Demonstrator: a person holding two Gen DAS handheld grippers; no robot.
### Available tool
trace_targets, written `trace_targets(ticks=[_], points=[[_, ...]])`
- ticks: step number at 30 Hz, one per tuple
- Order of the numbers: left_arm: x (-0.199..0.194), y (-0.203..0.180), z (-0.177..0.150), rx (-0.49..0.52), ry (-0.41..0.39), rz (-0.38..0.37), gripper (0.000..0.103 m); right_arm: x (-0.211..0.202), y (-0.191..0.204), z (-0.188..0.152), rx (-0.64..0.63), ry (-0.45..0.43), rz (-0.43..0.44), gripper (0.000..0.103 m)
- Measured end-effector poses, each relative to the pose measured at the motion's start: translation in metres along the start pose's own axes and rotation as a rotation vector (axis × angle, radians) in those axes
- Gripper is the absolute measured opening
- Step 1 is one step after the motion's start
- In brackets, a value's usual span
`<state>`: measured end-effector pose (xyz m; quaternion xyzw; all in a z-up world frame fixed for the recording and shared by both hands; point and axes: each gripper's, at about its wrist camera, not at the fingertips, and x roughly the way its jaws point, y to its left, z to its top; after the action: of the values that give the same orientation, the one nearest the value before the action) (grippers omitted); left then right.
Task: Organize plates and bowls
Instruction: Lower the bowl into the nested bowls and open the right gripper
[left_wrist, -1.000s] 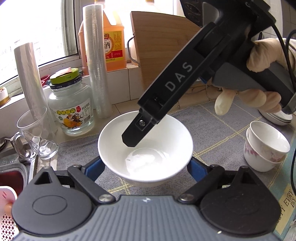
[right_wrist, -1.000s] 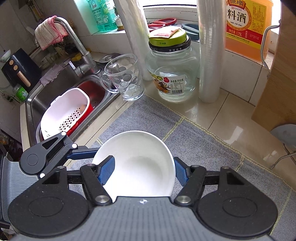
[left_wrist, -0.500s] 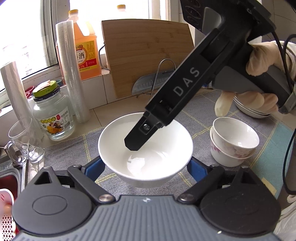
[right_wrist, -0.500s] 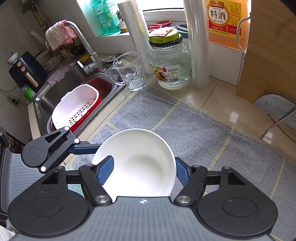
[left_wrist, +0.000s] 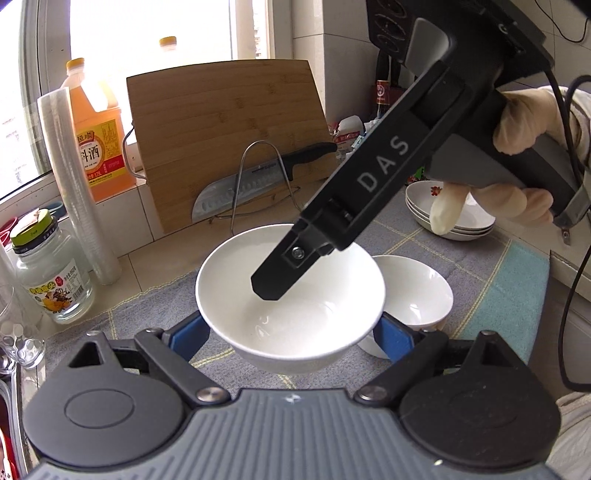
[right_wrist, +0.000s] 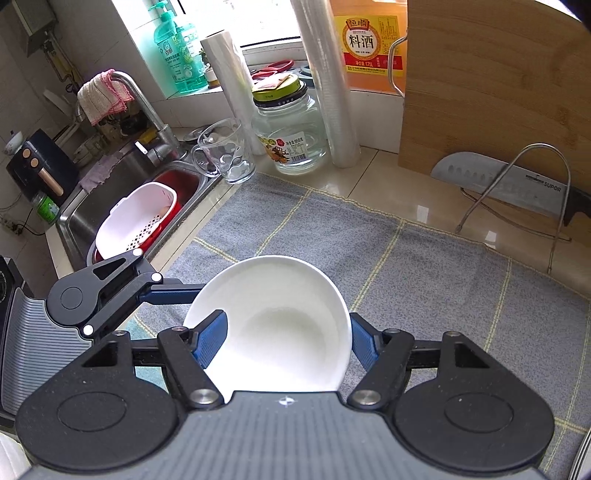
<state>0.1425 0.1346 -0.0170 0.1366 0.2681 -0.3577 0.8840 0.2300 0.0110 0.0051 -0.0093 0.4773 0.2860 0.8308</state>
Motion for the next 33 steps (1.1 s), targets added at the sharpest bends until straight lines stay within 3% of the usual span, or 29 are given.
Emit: trace_targets(ticks=[15, 22, 33], points=[[0.035, -0.051, 0.025, 0.050, -0.018, -0.145, 0.094, -0.058, -0.045, -0.042, 0.107, -0.068, -0.123, 0.076], [0.052, -0.060, 0.025, 0.051, 0.009, -0.184, 0.094, -0.061, -0.061, -0.057, 0.151, -0.057, -0.141, 0.077], [0.058, -0.059, 0.015, 0.037, 0.042, -0.187, 0.094, -0.045, -0.068, -0.065, 0.171, -0.029, -0.129, 0.077]])
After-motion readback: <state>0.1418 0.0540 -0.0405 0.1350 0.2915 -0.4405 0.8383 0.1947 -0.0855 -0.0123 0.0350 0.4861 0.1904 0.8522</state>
